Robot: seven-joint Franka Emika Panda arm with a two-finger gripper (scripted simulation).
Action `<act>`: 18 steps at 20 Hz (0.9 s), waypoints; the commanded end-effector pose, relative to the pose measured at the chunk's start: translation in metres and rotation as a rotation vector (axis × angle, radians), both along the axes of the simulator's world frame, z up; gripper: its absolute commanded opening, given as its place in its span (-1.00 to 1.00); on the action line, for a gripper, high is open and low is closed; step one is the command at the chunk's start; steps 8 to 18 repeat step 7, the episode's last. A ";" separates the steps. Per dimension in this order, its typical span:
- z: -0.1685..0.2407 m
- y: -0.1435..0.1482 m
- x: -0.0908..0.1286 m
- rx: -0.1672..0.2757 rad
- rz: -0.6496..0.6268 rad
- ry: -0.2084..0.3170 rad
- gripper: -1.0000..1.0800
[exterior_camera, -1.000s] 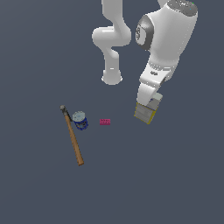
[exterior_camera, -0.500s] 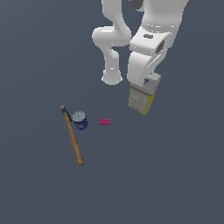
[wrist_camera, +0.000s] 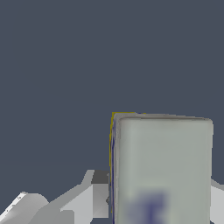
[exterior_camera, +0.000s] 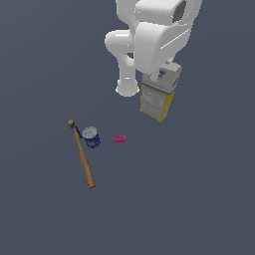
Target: Pick up a designated object from a clutter of objects.
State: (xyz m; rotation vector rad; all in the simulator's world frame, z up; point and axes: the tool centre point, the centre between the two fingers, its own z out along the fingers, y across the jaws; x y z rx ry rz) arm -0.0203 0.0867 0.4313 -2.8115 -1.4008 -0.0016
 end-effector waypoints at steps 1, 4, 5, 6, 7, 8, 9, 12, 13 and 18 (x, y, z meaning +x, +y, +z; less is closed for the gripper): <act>0.008 -0.004 0.002 -0.001 0.000 0.001 -1.00; 0.013 -0.006 0.003 -0.001 0.000 0.001 -1.00; 0.014 -0.006 0.004 -0.001 0.000 0.001 -1.00; 0.014 -0.006 0.004 -0.001 0.000 0.001 -1.00; 0.015 -0.006 0.004 -0.001 0.000 0.001 -1.00; 0.015 -0.006 0.004 -0.001 0.000 0.001 -1.00; 0.015 -0.006 0.004 -0.001 0.000 0.001 -1.00; 0.015 -0.006 0.004 -0.001 0.000 0.001 -1.00; 0.015 -0.006 0.004 -0.001 0.000 0.001 -1.00; 0.015 -0.006 0.004 -0.001 0.000 0.001 -1.00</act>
